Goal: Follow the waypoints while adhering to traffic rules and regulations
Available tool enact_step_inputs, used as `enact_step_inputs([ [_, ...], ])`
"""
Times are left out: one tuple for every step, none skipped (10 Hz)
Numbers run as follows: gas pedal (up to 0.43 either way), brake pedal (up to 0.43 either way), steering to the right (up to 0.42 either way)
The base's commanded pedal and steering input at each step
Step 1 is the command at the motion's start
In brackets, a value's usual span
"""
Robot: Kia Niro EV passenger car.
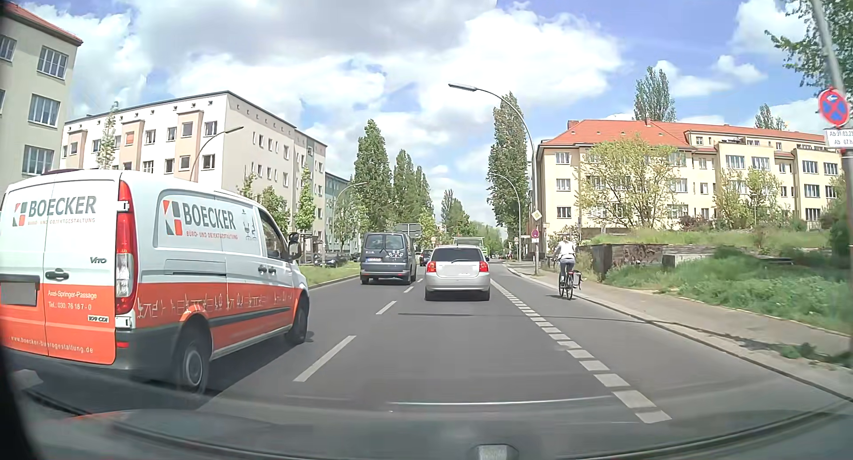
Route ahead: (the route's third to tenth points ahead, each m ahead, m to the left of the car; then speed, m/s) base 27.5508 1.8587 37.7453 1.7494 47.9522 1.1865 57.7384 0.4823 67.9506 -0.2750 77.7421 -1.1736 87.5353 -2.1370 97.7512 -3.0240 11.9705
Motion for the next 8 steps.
enact_step_inputs([
  [0.067,0.018,0.004],
  [0.067,0.018,0.003],
  [0.067,0.018,0.003],
  [0.067,0.018,0.003],
  [0.039,0.018,0.003],
  [0.000,0.018,0.003],
  [0.008,0.018,0.002],
  [0.008,0.024,0.001],
])
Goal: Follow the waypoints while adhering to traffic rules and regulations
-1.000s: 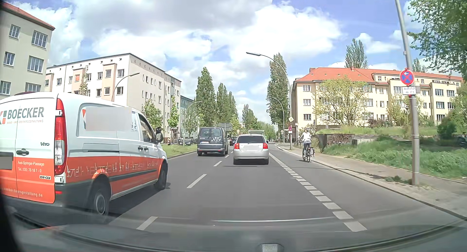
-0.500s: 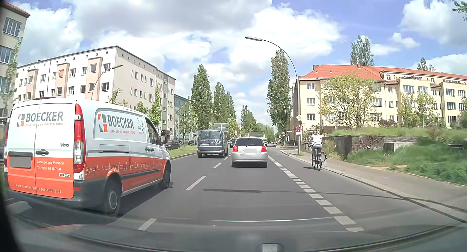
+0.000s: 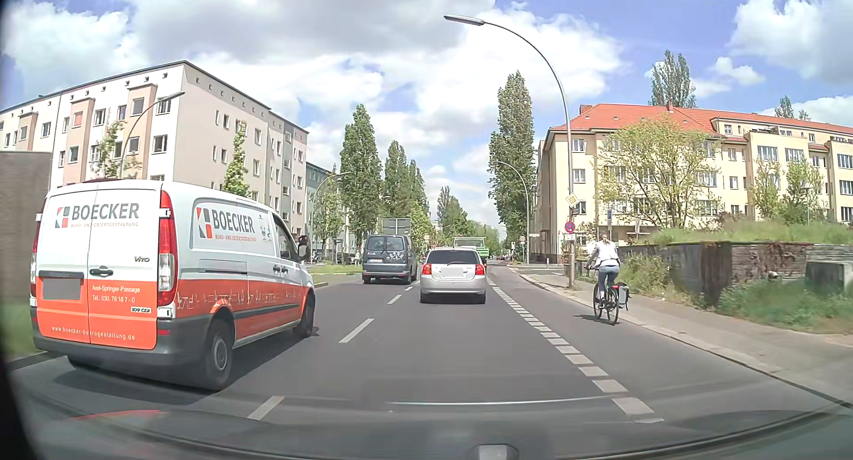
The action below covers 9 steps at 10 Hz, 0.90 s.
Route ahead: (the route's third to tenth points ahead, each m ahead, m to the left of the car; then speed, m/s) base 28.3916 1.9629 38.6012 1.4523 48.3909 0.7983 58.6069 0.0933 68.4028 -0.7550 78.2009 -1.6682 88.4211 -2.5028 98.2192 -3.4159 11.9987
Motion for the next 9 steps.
enact_step_inputs([
  [0.028,0.018,0.000],
  [0.059,0.018,-0.003],
  [0.079,0.018,-0.006],
  [0.079,0.018,-0.006],
  [0.079,0.018,-0.005],
  [0.079,0.018,-0.005],
  [0.079,0.024,-0.005],
  [0.067,0.018,-0.004],
  [0.047,0.018,-0.004],
])
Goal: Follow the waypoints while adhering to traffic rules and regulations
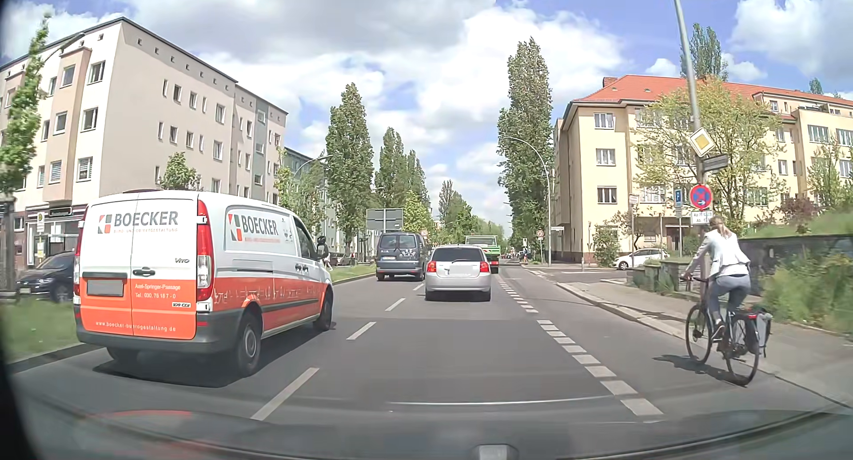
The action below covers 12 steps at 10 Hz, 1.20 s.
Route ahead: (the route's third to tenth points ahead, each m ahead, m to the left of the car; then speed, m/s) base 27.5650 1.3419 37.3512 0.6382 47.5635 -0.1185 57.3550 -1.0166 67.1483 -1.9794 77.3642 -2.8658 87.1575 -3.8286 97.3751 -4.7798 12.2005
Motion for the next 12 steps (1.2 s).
enact_step_inputs([
  [0.039,0.018,-0.003],
  [0.039,0.018,0.000],
  [0.039,0.018,0.005],
  [0.020,0.018,0.007],
  [0.000,0.018,0.008],
  [0.000,0.018,0.009],
  [0.000,0.018,0.011],
  [0.000,0.018,0.012],
  [0.000,0.018,0.012],
  [0.000,0.018,0.012],
  [0.000,0.024,0.015],
  [0.000,0.018,0.016],
])
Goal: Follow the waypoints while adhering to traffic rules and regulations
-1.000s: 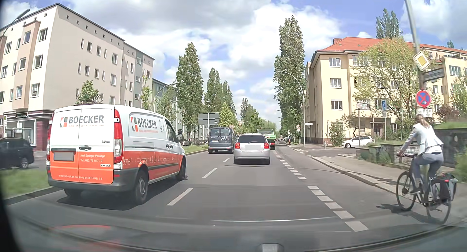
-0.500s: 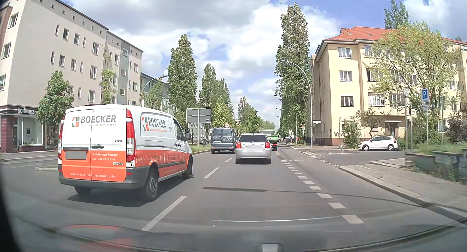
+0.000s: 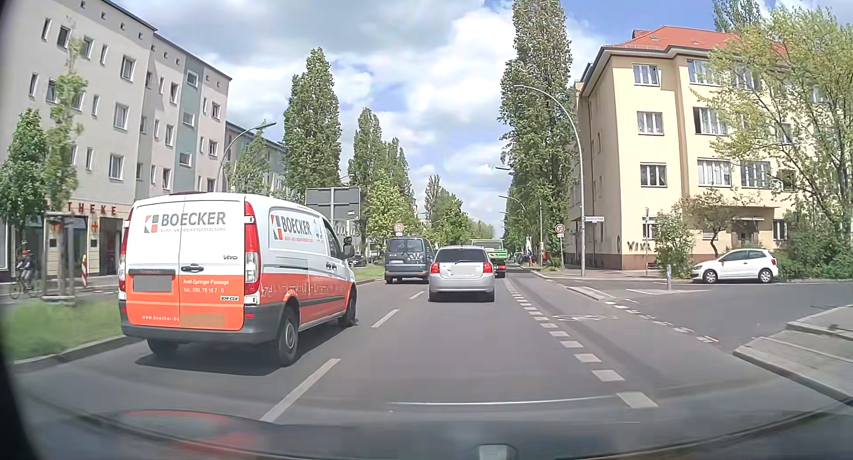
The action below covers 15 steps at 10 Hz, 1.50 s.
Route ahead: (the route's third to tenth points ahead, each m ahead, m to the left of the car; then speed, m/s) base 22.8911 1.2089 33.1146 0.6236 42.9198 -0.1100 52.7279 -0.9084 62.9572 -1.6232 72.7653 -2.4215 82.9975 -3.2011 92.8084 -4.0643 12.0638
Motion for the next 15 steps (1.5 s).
enact_step_inputs([
  [0.000,0.018,0.016],
  [0.000,0.018,0.016],
  [0.000,0.018,0.016],
  [0.000,0.018,0.016],
  [0.000,0.018,0.016],
  [0.000,0.018,0.017],
  [0.000,0.018,0.016],
  [0.000,0.018,0.016],
  [0.000,0.018,0.014],
  [0.000,0.018,0.009],
  [0.000,0.018,0.008],
  [0.000,0.018,0.008],
  [0.000,0.018,0.008],
  [0.000,0.018,0.008],
  [0.000,0.018,0.008],
])
